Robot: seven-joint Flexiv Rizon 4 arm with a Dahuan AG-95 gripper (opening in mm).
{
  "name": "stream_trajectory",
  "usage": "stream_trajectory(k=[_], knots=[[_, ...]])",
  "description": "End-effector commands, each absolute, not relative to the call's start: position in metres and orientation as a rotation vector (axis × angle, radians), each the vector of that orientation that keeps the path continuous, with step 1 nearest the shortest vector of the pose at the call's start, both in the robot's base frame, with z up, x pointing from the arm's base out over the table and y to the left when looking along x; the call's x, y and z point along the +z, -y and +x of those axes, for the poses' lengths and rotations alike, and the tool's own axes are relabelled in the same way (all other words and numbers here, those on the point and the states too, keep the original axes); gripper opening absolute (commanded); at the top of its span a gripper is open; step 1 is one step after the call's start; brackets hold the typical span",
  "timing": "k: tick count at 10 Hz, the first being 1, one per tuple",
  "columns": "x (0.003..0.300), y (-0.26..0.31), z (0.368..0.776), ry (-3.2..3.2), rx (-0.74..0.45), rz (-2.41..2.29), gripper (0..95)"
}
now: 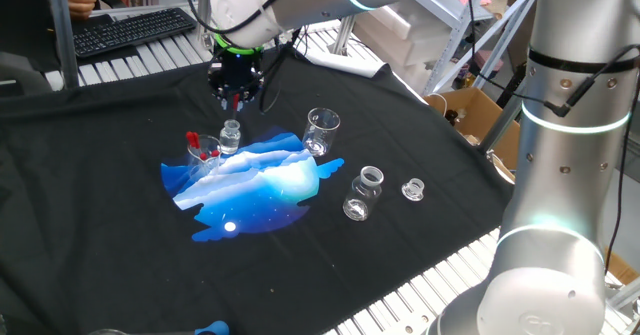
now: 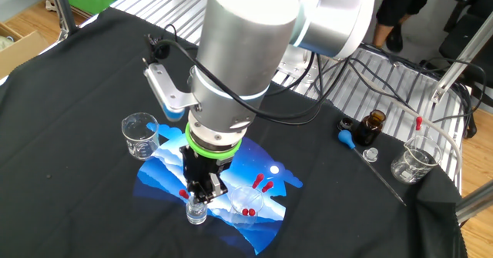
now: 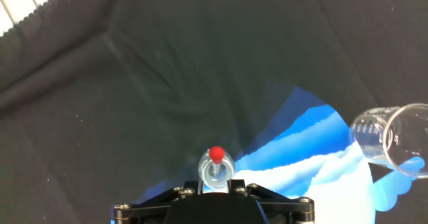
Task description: Transfer liquid using a dropper
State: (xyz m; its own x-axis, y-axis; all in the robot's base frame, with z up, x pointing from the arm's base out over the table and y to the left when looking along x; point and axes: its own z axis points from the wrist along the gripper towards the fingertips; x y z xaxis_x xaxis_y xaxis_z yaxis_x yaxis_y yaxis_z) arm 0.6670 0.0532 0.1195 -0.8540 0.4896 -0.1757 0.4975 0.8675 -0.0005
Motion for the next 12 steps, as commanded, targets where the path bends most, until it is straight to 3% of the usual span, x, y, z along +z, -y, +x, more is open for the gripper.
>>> stream_trajectory(k=[1,12], knots=[[0.1182,-0.053,0.6689,-2.864,-0.065,0.764,19.0],[0.1122,-0.047,0.6788,-2.831,-0.082,0.761,19.0]])
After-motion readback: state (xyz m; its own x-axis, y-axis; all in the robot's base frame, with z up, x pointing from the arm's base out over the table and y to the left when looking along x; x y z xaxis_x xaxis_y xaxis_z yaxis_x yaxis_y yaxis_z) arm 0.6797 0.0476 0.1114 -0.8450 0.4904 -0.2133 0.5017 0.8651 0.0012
